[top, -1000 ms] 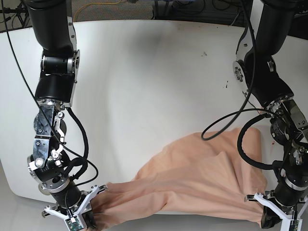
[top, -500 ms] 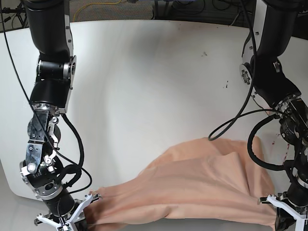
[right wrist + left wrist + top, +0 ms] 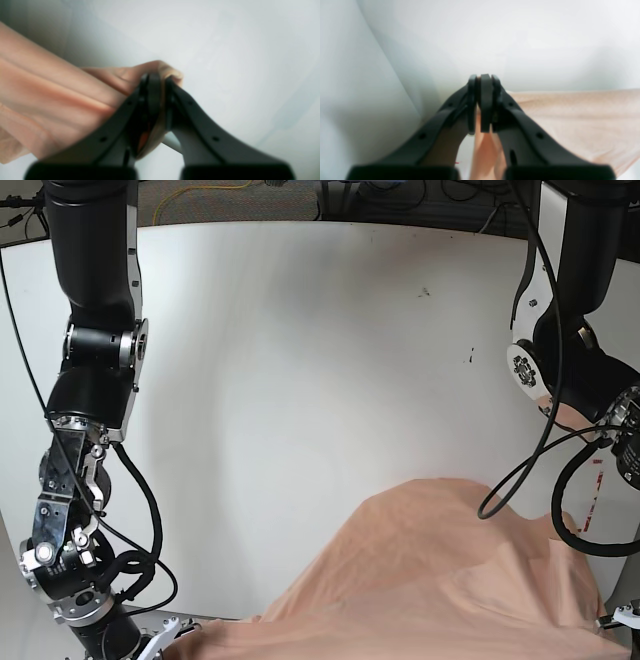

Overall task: Fold the T-shirt properly
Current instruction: 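Pull both grippers apart, lifting and stretching the shirt between them, then release the shirt with the left gripper and raise it away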

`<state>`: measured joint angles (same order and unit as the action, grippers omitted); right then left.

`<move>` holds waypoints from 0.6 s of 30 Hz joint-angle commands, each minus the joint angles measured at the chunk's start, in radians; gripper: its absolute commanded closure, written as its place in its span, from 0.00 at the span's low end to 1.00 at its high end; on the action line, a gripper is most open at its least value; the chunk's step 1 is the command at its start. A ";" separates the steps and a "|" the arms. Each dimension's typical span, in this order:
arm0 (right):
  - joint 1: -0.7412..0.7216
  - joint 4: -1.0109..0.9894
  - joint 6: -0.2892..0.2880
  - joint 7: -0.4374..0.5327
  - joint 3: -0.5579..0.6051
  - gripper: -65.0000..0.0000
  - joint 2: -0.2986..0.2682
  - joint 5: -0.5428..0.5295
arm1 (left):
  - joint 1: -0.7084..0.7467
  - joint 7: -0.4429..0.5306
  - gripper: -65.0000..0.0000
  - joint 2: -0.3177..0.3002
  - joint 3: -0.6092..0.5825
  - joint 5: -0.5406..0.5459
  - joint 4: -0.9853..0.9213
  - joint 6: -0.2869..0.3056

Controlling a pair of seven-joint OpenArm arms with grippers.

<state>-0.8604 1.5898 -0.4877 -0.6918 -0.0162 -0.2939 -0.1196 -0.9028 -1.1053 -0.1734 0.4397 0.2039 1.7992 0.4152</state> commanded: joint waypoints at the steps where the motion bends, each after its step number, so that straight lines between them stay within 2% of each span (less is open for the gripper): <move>1: -0.102 -0.004 0.009 0.014 -0.007 0.99 -0.010 0.001 | -0.094 0.020 1.00 -0.014 0.019 0.004 0.017 -0.006; 18: -0.165 0.005 0.007 -0.004 0.002 0.99 -0.022 0.004 | -0.154 -0.007 1.00 -0.026 -0.033 0.002 0.010 -0.005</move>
<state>-0.9699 1.5761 -0.4919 -0.7364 -0.0090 -0.3050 -0.1116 -1.0149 -1.1446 -0.1894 0.4145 0.1967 1.8019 0.4088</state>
